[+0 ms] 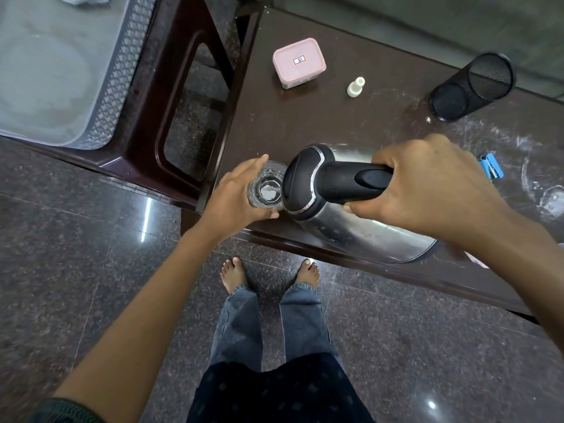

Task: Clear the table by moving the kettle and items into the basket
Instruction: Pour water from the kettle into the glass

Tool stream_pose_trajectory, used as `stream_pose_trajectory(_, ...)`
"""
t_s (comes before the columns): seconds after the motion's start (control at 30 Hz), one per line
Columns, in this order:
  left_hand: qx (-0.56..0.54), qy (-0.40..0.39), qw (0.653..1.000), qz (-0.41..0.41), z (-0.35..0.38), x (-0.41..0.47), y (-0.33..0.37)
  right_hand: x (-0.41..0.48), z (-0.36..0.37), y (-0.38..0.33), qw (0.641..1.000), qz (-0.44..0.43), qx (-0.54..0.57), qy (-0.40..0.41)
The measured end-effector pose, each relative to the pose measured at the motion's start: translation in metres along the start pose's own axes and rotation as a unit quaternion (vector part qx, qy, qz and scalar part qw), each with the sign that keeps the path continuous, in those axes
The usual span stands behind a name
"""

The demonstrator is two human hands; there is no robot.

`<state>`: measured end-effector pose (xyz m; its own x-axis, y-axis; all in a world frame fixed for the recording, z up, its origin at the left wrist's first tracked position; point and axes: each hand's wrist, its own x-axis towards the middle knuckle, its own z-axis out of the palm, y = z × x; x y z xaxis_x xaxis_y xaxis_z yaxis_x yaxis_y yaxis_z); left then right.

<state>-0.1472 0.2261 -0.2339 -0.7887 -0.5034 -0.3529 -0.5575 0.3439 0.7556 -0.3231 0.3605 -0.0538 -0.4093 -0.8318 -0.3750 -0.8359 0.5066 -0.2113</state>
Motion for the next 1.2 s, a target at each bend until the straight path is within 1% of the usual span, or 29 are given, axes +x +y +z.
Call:
stream_pose_trajectory(0.43,0.010,0.001,1.000,0.004,0.0004,0.0016,-0.0012,0.0008,-0.0010,0.0001,1.000,0.002,0.003,0.000)
stream_pose_trajectory(1.03,-0.010,0.001,1.000,0.004,0.0033,0.0041,-0.0076,0.0011,-0.0017,-0.0009,1.000,0.005,0.014,-0.003)
stream_pose_trajectory(1.2,0.002,0.004,1.000,0.003,0.0024,0.0034,-0.0062,0.0028,-0.0013,0.0003,1.000,0.004,0.009,-0.003)
